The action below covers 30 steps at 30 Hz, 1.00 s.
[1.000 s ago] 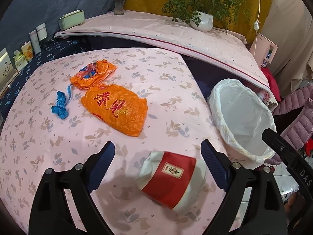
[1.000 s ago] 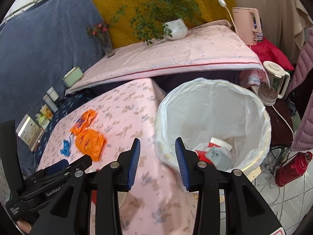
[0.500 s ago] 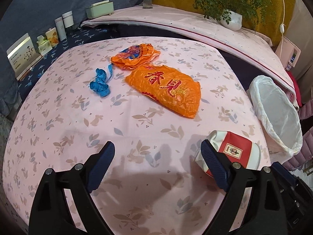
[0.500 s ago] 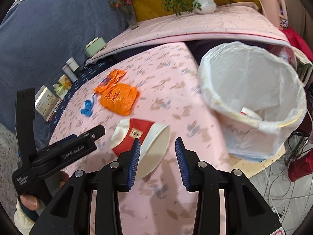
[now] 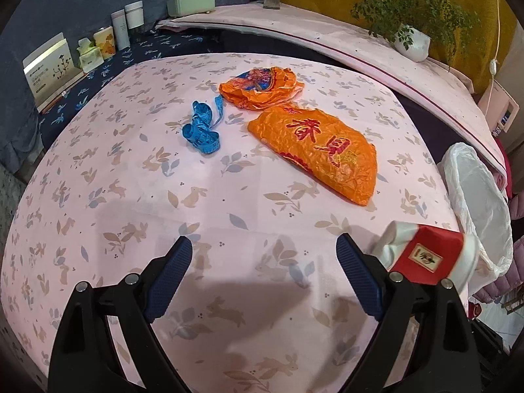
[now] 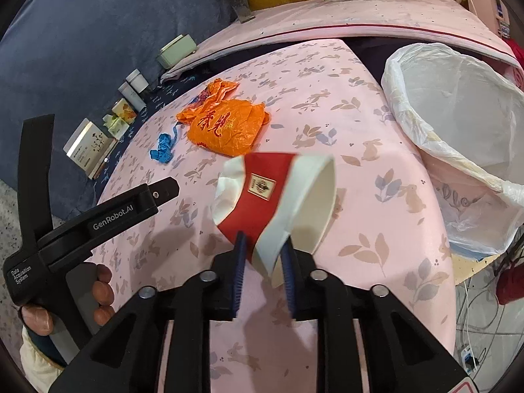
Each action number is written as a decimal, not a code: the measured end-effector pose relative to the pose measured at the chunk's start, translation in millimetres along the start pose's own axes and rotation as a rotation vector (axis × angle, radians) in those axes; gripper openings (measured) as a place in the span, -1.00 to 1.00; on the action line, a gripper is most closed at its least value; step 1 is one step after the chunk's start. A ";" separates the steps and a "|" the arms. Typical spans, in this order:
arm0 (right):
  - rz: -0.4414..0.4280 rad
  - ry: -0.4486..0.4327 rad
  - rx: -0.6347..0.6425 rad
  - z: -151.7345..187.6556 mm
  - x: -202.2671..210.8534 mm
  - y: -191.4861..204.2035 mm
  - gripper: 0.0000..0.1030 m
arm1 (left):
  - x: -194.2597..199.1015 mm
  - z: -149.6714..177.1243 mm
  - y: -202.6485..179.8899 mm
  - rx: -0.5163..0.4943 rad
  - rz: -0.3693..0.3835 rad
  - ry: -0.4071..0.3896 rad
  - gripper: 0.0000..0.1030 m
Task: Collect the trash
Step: 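Grasp the red-white paper cup rim with the right gripper, then grasp the blue ribbon with the left gripper while the right holds the cup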
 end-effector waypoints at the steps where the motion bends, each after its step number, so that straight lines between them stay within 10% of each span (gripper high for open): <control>1: 0.000 -0.001 0.001 -1.4 -0.9 0.8 -0.83 | -1.4 -1.4 4.3 0.010 -0.001 0.001 0.66; 16: 0.008 -0.117 0.001 -75.7 -1.1 18.7 -0.93 | -37.2 -60.7 77.0 0.155 -0.009 -0.015 0.60; 30: 0.017 -0.136 -0.010 -114.0 -25.7 35.1 -0.93 | -81.5 -74.6 80.0 0.177 0.067 0.062 -0.34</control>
Point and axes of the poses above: each gripper's, at about its wrist camera, not at the fingertips, and x roughly against the way its jaws point, y to its left, z to its underside, the point moved 10 cm from there along -x, roughly the way its jaws point, and after that the axes turned 6 degrees about -x, right-handed, at the moved point
